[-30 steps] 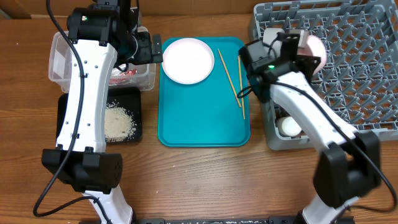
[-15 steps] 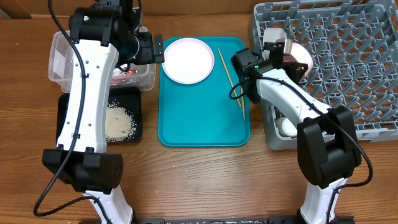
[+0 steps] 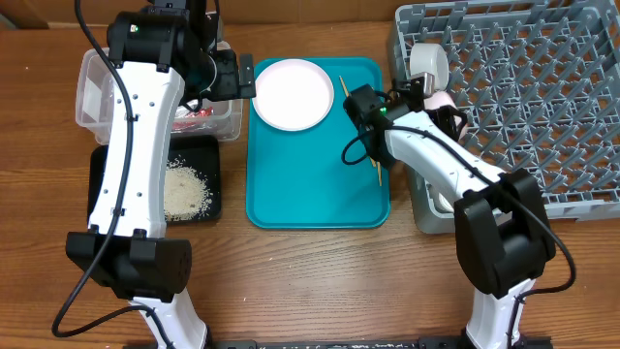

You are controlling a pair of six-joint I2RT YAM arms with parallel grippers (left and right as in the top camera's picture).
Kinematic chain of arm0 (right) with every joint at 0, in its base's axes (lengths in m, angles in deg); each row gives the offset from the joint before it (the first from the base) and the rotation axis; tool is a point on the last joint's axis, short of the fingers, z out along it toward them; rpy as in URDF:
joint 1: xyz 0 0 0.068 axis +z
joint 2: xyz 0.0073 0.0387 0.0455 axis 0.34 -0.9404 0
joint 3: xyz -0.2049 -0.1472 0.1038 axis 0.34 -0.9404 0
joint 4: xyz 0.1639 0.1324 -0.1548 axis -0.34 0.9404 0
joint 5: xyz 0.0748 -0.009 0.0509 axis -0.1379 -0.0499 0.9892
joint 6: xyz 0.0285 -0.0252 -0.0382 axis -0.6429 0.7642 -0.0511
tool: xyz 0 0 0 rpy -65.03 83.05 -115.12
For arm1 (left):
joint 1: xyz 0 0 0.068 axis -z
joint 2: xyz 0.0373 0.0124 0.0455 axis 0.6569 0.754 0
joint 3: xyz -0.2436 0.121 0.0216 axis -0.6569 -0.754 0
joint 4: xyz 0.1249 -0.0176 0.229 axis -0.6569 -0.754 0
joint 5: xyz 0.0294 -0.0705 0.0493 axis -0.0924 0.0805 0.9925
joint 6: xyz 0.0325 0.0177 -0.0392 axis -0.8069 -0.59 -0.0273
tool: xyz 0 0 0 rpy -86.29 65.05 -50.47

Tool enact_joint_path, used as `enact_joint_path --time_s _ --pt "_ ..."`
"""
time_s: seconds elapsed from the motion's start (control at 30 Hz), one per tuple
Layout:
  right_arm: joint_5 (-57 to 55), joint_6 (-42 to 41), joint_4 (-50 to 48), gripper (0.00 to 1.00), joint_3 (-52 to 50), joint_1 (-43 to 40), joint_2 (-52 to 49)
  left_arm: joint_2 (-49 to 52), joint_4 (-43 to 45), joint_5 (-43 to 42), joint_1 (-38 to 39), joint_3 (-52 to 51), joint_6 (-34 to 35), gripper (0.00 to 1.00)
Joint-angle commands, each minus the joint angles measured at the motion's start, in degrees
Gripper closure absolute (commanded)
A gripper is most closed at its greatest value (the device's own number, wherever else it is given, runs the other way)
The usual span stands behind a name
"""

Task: Sort waste into correct bins and load items into the dishwasher
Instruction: 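Reach the right gripper to the white plate and grasp its edge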

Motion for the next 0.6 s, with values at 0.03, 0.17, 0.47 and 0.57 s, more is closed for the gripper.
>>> enact_joint_path --time_s 0.03,0.17,0.47,0.57 --pt "23.6 8.1 -2.4 0.09 8.2 0.0 7.2 -0.6 0.0 0.3 0.0 -0.1 0.5 0.00" --pt "44.4 8.4 -9.2 0.06 13.4 -0.1 8.9 -0.6 0.0 0.3 -0.2 -0.1 0.5 0.00" --pt "62.2 -7.2 -24.0 0.23 12.5 -0.1 5.2 -0.6 0.0 0.3 -0.1 -0.1 0.5 0.00" --pt "61.6 -14.8 -25.4 0.30 12.5 -0.1 2.1 -0.6 0.0 0.3 -0.1 -0.1 0.5 0.00"
